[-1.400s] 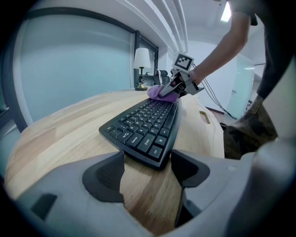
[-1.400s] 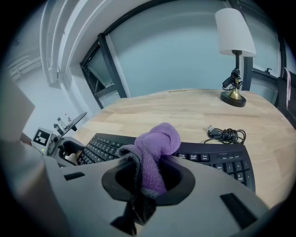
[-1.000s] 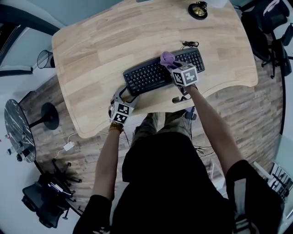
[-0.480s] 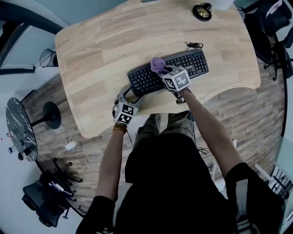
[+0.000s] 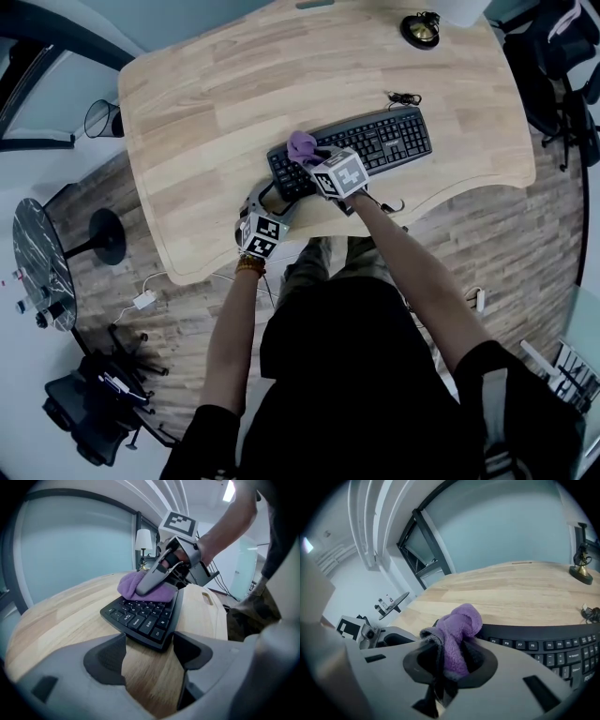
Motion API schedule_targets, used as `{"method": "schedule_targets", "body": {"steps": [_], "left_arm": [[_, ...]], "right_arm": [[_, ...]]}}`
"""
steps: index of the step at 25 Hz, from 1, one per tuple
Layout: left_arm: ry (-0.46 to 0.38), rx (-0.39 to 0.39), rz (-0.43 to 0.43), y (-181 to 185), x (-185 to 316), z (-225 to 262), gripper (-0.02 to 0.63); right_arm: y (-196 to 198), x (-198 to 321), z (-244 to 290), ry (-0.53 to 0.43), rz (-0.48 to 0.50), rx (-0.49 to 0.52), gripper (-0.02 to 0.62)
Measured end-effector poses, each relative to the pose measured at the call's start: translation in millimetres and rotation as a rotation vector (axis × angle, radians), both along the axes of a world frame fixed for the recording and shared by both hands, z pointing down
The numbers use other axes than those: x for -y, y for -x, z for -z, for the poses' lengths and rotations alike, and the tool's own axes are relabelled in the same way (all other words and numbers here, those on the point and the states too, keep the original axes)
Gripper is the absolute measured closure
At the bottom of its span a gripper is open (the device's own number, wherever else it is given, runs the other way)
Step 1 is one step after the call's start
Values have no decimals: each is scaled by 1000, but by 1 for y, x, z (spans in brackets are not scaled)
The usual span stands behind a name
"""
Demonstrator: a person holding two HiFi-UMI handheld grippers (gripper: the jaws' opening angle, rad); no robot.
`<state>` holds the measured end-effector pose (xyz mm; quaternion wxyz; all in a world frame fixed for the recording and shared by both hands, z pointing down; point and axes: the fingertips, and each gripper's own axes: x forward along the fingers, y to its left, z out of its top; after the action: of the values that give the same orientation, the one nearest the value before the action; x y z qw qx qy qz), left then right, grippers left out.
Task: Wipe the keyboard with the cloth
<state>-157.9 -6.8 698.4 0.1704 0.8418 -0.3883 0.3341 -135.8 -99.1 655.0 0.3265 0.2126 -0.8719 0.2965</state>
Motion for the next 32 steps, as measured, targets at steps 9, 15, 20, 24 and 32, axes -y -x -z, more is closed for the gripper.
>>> {"method": "schedule_targets", "body": {"steps": [9,15,20,24,32], "left_arm": [[-1,2,-2,0,-1,-1,278],[6,1,-7,1,-1,-1,278],[-1,-3,4,5,-3,-9,278],[-5,7,-5,3,-2,-3,278],[-22,7,-3,1,-1,-2,278]], "right_arm": [[44,-24,-1,16,106,5,532],[54,-31,-2,28,126,22,532],[58,-34,15,18,136,113,529],[-4,12,54,-55,-73,236,529],[-229,93,68,-239,-338,51,529]]}}
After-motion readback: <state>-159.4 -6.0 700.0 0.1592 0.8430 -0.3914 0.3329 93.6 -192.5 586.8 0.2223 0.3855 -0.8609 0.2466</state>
